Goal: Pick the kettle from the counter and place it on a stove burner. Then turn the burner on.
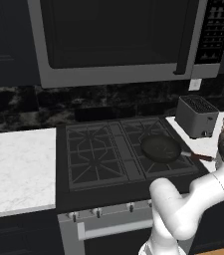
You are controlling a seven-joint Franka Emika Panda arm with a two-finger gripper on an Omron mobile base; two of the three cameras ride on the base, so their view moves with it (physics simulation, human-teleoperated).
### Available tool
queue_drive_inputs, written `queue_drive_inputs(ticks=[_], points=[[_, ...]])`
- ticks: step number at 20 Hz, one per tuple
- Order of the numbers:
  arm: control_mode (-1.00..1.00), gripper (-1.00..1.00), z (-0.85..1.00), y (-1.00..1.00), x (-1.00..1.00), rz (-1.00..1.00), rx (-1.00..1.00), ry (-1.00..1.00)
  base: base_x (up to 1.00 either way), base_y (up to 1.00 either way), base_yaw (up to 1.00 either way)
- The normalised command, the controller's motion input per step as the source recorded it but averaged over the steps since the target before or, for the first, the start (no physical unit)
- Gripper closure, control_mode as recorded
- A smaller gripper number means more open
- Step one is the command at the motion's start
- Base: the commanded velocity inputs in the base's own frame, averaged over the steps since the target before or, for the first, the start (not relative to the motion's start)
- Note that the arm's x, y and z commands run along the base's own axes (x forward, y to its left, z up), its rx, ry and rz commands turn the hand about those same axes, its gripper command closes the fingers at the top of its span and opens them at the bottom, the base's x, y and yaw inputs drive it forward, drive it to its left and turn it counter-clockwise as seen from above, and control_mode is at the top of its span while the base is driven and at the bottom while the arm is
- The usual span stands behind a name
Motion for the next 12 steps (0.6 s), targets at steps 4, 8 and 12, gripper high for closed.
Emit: queue_drive_inputs(ticks=[4, 8, 12], points=[[-1.00, 1.00, 0.00, 0.00, -0.18, 0.00, 0.00, -0.08, 0.00, 0.00, 0.00], [-1.00, 1.00, 0.08, 0.00, -0.19, 0.00, 0.00, -0.16, 0.00, 0.00, 0.00], [-1.00, 1.00, 0.36, 0.00, -0.34, 0.00, 0.01, -0.23, 0.00, 0.00, 0.00]])
